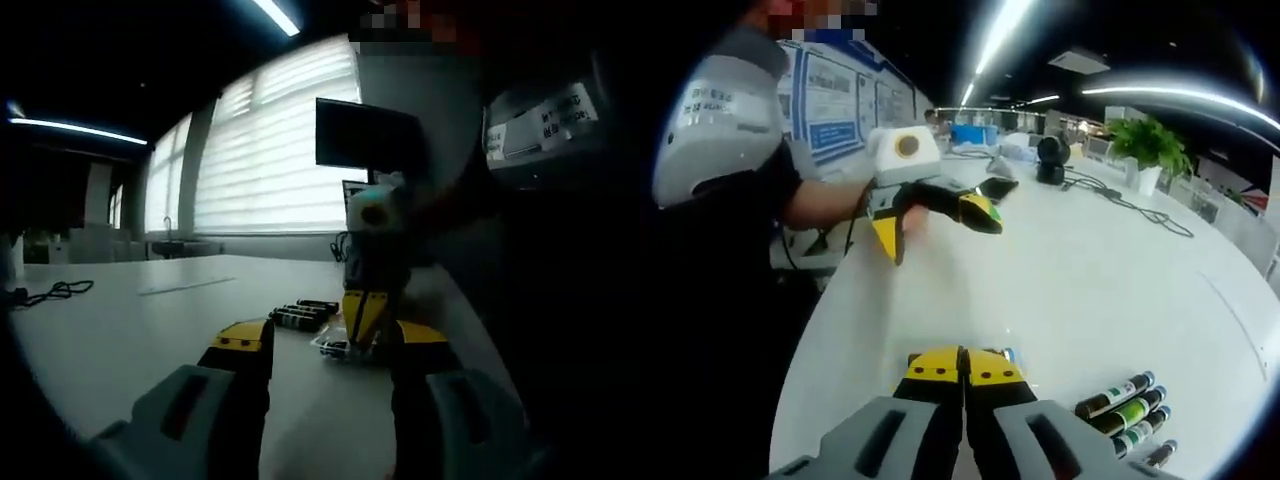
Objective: Grip medicine bottles put into box
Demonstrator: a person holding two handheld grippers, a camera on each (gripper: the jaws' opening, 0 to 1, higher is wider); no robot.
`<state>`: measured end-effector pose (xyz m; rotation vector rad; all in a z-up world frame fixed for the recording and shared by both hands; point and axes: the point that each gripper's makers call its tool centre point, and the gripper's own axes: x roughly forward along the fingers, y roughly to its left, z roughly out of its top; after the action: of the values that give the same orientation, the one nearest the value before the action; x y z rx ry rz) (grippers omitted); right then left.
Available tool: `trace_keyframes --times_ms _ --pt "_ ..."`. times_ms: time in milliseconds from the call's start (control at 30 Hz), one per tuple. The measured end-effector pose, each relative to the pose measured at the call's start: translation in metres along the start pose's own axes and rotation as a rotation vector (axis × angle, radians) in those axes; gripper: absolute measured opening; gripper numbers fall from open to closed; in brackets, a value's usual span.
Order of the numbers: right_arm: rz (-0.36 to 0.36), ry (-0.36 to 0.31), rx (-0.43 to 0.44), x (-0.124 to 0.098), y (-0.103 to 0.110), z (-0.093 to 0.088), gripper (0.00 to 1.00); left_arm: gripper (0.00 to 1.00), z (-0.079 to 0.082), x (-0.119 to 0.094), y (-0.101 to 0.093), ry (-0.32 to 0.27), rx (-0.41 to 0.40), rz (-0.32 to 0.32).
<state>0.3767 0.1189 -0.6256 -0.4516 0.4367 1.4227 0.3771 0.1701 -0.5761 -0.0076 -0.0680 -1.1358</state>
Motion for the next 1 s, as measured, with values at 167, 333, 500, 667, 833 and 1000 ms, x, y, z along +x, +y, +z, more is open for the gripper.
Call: trace_keyframes --times_ms 167,333,500,667,833,1000 --pt "0.015 0.024 -0.027 -0.001 0.003 0.002 0.07 0.39 0.000 0.000 0.000 0.000 -0.002 -0.001" --pt "0.025 0.035 -0.044 -0.012 -0.003 0.006 0.16 0.39 0.001 -0.001 0.003 -0.006 -0.006 0.010" --pt "0.004 0.030 -0.034 -0.030 -0.021 0.013 0.25 0.38 0.002 -0.002 0.004 -0.012 -0.011 0.016" --pt "-0.016 0.053 -0.048 -0.049 -0.041 0.012 0.34 0.38 0.002 -0.002 0.006 -0.013 -0.009 0.024" --pt "-0.059 0.106 -0.038 -0.069 -0.075 -0.004 0.34 0.38 0.002 -0.001 0.005 -0.013 -0.009 0.023" --pt "-0.074 0.197 -0.005 -0.084 -0.103 -0.038 0.42 0.38 0.002 -0.001 0.005 -0.014 -0.009 0.023"
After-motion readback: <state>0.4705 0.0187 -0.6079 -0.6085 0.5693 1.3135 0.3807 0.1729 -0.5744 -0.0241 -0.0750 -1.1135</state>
